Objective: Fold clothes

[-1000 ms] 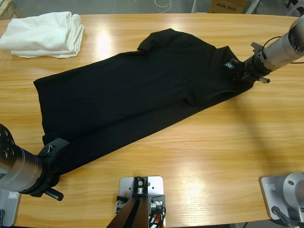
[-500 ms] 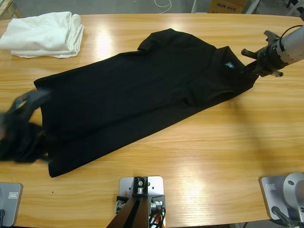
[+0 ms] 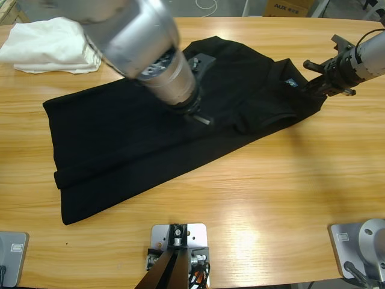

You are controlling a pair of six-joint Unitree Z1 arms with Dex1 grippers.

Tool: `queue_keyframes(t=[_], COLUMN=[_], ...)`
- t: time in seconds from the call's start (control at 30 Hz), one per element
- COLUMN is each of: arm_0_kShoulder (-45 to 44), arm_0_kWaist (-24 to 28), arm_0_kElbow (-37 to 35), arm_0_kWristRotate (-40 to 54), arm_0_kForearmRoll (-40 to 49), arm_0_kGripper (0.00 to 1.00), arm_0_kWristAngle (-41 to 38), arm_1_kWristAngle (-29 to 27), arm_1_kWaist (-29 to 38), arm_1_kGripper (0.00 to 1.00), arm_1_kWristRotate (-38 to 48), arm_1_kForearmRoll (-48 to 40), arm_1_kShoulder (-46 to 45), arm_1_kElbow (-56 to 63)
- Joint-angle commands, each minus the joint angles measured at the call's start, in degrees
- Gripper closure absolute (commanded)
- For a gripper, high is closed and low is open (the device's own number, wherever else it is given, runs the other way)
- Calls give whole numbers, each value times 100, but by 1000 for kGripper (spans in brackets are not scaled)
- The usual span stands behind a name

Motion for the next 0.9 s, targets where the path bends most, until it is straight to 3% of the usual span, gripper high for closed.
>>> queue_keyframes(t=[0.03, 0.43, 0.67, 0.9], arm_0_kShoulder=[720, 1121, 1337, 1409], arm_0_kWaist=[-126, -348, -334, -177], arm_0_kElbow=[-394, -396, -848, -1015], arm_0_kWristRotate=[80, 43, 147, 159], arm_0_kForearmRoll=[512, 643, 1097, 1355], arm_0_kGripper=[1000, 1000, 1000, 1000], arm_0_kWristAngle=[-213, -366, -338, 63], arm_1_kWristAngle=[113, 104, 113, 122], arm_1_kWaist=[49, 49, 42, 41], arm_1_kGripper=[1000, 1000, 1000, 1000], arm_1_kWristRotate=[-84, -119, -128, -128], arm_1_kForearmRoll=[-8, -8, -8, -8], arm_1_kShoulder=[102, 293, 311, 309], arm_1_kElbow=[57, 29, 29, 38])
